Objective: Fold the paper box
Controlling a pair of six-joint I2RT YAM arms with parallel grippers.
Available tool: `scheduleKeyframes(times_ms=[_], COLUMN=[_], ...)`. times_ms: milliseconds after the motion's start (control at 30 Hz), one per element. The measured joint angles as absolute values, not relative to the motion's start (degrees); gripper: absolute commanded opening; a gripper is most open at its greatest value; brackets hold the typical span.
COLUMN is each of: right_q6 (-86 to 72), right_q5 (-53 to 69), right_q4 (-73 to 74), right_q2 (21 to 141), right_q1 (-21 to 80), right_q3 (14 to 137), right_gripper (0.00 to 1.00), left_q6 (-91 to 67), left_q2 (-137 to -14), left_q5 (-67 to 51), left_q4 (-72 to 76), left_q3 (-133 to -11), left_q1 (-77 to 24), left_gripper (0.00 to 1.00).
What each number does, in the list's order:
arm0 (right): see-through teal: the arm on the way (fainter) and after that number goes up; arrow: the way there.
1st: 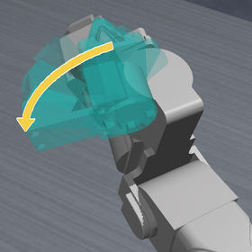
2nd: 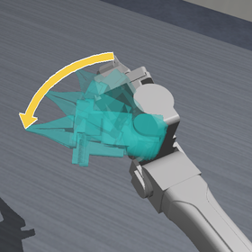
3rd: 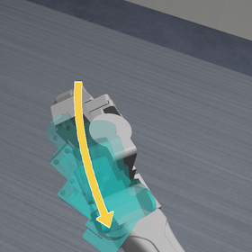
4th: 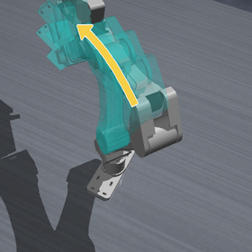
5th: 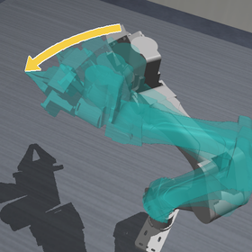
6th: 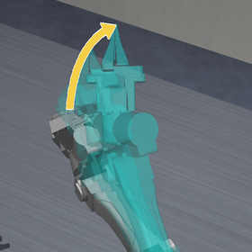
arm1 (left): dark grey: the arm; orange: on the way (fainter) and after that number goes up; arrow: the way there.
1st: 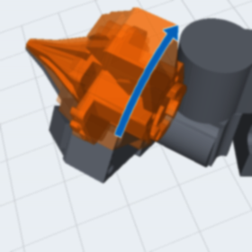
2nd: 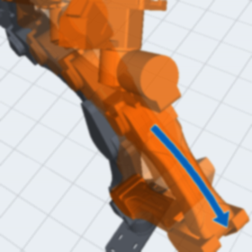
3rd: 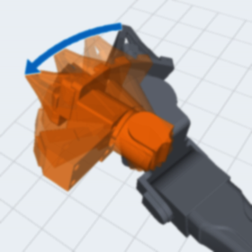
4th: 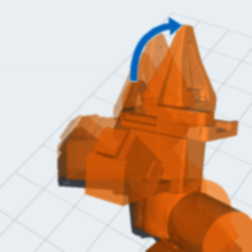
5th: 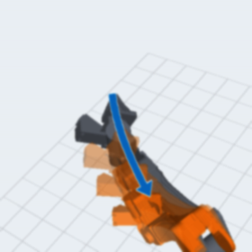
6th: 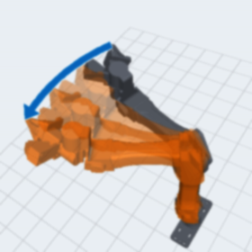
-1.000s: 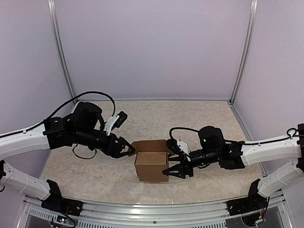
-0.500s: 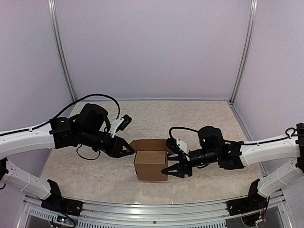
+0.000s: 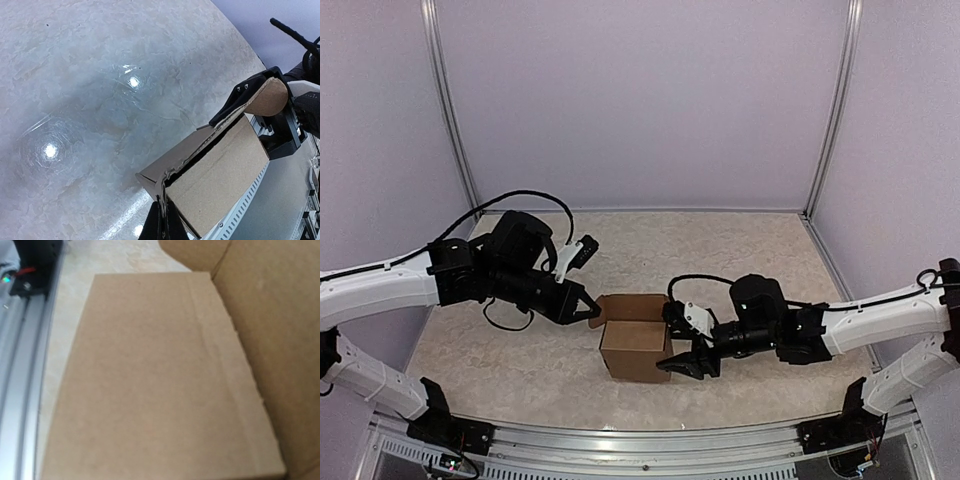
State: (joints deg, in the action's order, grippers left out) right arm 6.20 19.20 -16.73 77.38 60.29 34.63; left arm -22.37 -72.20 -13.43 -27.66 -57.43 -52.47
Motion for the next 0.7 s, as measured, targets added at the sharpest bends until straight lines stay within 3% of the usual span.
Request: scheduleKeyframes(times_ms=[700], right_q6=[14.5], right_q5=[-1.5], right_q4=[-23.0], right_q2=[81.9], right_q1=[67.8], right_q3=[32.6], right_gripper=[0.32], left_q6=[-23.3], left_q2=[-76.4], left_q5=[-11.2], left_q4=[-30.0], left_q3=[-59.6], left_q1=[-52.3], left_gripper=[0.0])
